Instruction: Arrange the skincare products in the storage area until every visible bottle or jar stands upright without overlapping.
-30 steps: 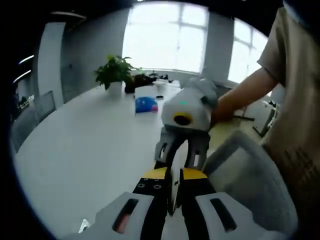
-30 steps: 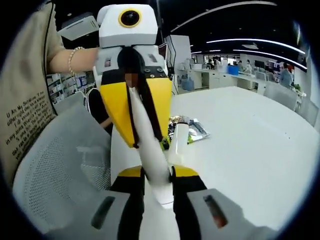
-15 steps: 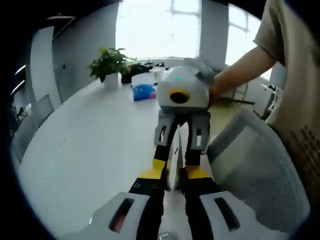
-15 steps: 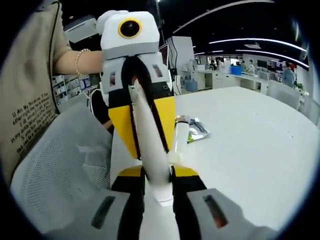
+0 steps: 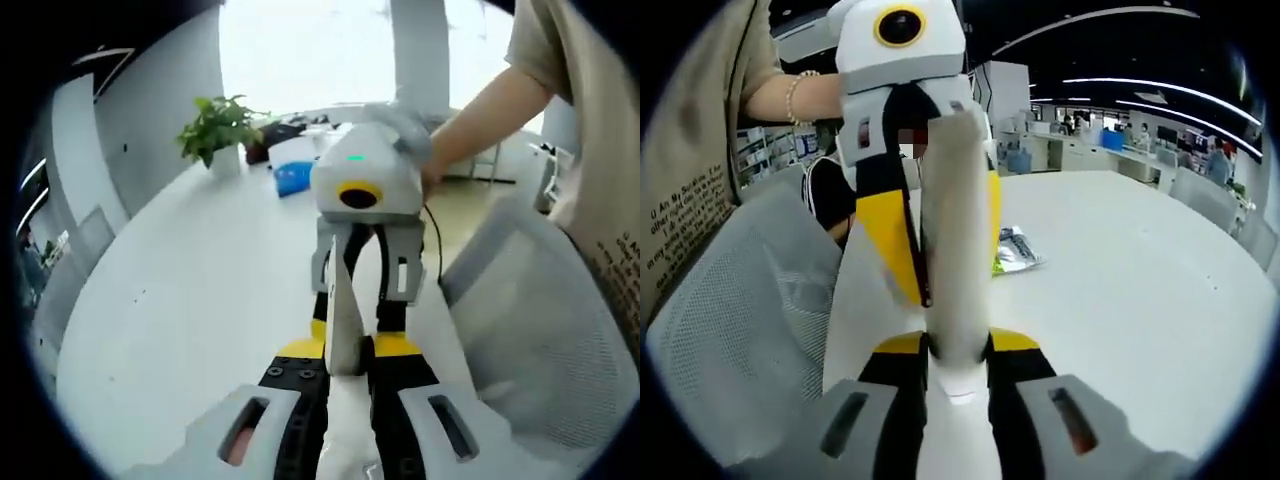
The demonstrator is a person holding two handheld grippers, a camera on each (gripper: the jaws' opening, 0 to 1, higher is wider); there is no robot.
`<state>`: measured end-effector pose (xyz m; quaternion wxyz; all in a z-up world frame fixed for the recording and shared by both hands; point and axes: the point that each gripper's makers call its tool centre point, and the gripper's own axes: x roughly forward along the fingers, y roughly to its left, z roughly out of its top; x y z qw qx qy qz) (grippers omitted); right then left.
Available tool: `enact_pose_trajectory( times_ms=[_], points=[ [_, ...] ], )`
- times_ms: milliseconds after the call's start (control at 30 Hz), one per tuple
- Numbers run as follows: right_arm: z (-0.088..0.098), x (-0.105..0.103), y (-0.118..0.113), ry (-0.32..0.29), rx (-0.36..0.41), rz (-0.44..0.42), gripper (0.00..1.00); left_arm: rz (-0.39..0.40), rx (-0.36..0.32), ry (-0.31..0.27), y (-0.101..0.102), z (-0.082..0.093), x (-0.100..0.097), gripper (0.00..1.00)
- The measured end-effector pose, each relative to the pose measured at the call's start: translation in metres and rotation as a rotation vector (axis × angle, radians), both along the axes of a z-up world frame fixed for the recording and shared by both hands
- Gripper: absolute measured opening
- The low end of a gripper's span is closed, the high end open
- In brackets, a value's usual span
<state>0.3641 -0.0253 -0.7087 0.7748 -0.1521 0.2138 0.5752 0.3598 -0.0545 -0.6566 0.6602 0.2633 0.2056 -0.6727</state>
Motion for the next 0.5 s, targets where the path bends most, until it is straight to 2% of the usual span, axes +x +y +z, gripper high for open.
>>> enact_pose_trajectory(
  times_ms=[500],
  points=[
    [-0.002,0.066,-0.012,-0.032,-0.013,-0.024,0.22,0.006,-0.006,-0.033,-0.01,0.002,0.064,0.1]
  ],
)
